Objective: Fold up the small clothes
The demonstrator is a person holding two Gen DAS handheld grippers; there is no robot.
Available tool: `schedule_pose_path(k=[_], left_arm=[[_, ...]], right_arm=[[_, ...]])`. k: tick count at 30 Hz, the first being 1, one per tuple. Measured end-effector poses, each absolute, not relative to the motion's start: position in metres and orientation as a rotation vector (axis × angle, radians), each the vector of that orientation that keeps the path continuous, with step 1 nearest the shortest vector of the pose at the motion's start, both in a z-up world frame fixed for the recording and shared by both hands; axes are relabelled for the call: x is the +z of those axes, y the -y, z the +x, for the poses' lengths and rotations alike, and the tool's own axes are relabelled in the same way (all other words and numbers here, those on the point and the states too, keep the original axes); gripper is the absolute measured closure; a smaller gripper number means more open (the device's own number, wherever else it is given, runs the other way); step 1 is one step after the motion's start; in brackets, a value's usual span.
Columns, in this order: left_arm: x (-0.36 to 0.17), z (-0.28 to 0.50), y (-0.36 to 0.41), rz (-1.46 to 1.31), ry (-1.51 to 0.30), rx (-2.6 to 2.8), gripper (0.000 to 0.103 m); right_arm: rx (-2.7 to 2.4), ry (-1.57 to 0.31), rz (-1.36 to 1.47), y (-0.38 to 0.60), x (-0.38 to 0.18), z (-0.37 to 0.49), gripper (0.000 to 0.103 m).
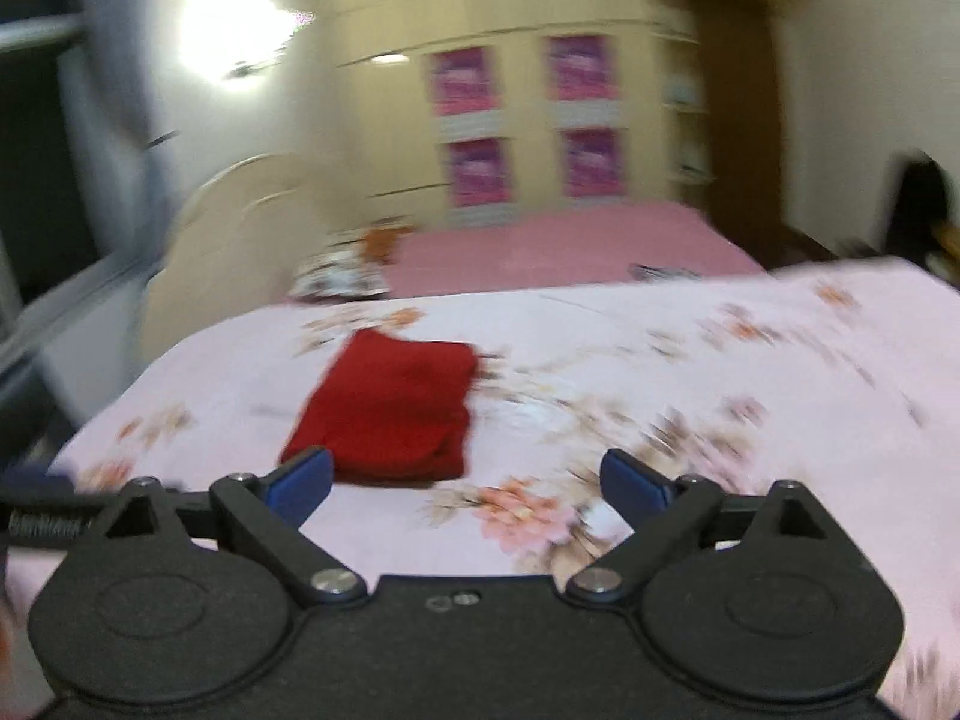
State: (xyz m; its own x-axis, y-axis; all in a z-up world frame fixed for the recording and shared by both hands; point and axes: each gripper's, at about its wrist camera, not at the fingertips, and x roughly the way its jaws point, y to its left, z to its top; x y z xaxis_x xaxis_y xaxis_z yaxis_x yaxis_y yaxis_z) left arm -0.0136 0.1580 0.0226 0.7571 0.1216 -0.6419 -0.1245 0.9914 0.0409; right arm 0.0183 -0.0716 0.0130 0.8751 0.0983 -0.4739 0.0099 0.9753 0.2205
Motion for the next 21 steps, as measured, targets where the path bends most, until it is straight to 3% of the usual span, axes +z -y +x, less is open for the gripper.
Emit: schedule_pose_path(k=[21], left_arm=[[0.024, -0.023, -0.145, -0.031, -0.670, 0.185, 0.000]], right_arm=[[0.014, -0.491, 0.048, 0.062, 0.010, 0.008, 0.005]])
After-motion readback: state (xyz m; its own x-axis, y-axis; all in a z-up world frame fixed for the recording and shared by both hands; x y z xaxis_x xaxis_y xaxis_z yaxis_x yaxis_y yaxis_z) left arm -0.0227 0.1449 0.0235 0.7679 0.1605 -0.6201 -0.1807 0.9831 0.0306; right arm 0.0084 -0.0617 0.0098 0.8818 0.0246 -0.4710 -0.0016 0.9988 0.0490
